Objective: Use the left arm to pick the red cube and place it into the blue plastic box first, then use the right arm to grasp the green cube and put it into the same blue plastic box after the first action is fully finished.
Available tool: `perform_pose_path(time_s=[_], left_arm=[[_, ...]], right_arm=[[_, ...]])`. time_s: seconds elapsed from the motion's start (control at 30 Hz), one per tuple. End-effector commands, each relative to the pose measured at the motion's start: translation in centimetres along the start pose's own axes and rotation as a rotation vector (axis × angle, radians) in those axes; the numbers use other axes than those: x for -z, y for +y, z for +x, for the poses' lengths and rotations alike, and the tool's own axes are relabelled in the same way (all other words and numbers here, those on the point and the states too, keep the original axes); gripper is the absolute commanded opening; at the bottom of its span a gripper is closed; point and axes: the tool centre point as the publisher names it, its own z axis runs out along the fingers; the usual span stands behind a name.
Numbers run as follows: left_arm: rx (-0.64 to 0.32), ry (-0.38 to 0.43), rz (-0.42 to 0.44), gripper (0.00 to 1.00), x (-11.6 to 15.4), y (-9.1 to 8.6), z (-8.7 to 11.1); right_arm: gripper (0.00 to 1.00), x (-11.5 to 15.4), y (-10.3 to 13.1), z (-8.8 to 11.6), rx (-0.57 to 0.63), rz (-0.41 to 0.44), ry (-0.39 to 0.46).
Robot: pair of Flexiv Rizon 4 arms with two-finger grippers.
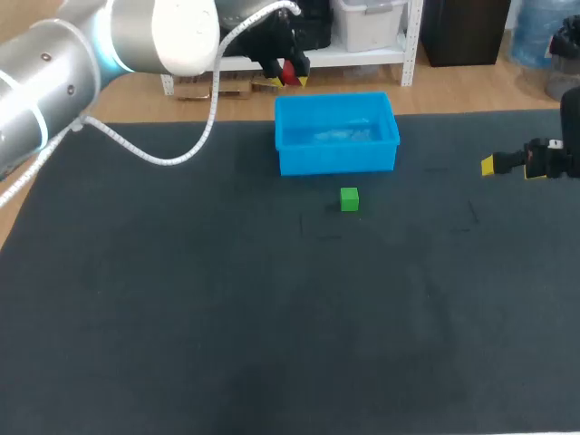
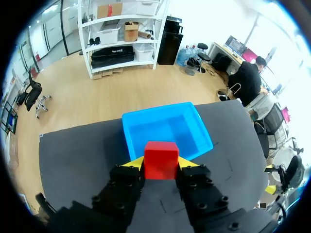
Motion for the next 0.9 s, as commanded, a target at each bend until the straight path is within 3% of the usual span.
perform_pose_path(time_s=[0.03,0.4,0.7,0.9], left_arm=[[-0.002,0.016,-0.001,0.00,-1.3,-0.1,-1.7],[0.004,-0.013,-0.010,0.00,-3.1,0.3,-3.6],[0.005,-0.012,-0.002,0.00,-5.0,0.3,-3.5],[0.034,-0.011,-0.001,0.00,-6.5,1.2,-3.0]], right_arm=[[1.00,0.0,0.0,0.0,0.000,0.002,0.001],[1.00,0.0,0.0,0.0,0.000,0.002,0.001],[1.00,0.0,0.0,0.0,0.000,0.002,0.001],[1.00,0.0,0.0,0.0,0.000,0.002,0.001]])
